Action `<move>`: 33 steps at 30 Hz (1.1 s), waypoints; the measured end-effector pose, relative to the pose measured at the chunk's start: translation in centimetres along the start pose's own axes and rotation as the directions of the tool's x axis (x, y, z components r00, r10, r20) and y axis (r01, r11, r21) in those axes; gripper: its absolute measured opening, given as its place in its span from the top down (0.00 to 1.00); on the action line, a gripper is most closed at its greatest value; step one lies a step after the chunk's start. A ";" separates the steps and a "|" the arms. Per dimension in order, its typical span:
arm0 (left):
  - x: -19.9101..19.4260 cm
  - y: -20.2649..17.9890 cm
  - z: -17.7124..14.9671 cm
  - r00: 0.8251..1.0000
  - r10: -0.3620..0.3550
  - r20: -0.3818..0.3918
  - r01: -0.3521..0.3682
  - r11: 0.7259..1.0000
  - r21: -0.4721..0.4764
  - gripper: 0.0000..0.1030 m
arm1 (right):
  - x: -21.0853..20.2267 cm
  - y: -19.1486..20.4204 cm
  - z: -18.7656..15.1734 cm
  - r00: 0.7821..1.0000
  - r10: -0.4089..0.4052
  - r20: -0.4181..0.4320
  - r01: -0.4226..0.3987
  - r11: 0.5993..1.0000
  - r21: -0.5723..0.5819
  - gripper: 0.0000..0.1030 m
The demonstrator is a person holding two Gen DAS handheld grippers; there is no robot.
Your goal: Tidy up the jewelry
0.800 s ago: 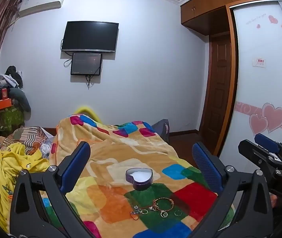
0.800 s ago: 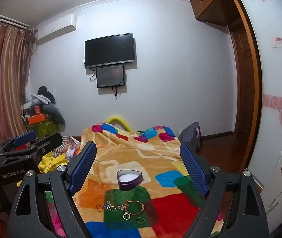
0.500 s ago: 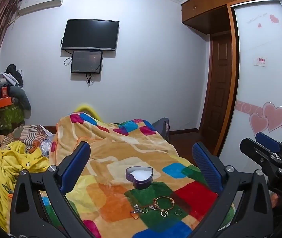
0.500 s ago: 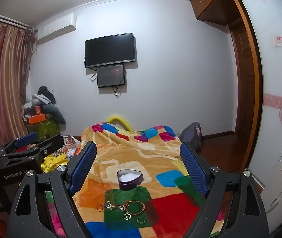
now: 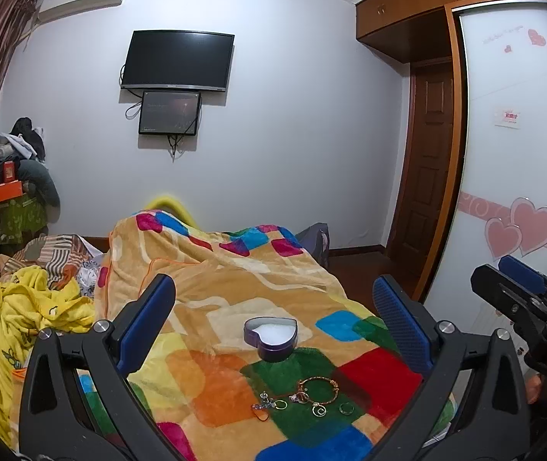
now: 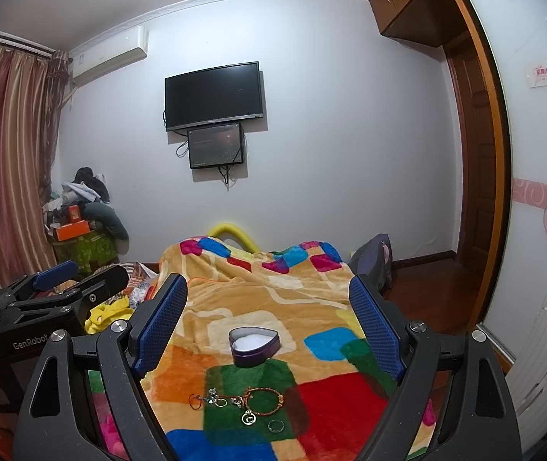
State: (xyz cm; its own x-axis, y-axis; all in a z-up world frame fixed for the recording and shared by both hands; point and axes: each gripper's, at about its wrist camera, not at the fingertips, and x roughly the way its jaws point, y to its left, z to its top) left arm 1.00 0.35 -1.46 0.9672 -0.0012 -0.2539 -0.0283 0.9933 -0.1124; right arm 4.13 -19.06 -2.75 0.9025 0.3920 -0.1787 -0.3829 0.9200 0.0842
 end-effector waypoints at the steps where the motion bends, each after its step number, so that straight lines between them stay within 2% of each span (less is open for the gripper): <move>1: 0.0 0.0 0.0 1.000 0.000 -0.001 0.000 1.000 -0.001 0.00 | 0.0 0.0 0.0 1.000 0.000 0.000 0.000 1.000 0.000 0.18; 33: -0.6 -0.3 0.6 1.000 -0.008 0.013 0.008 1.000 0.004 0.00 | 0.3 0.3 -0.1 1.000 0.007 -0.005 -0.007 1.000 -0.003 0.18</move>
State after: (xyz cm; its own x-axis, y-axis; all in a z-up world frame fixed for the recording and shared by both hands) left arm 0.62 0.08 -0.67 0.9706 -0.0073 -0.2408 -0.0199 0.9937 -0.1101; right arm 4.23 -18.64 -2.86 0.8990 0.3980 -0.1828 -0.3893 0.9174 0.0829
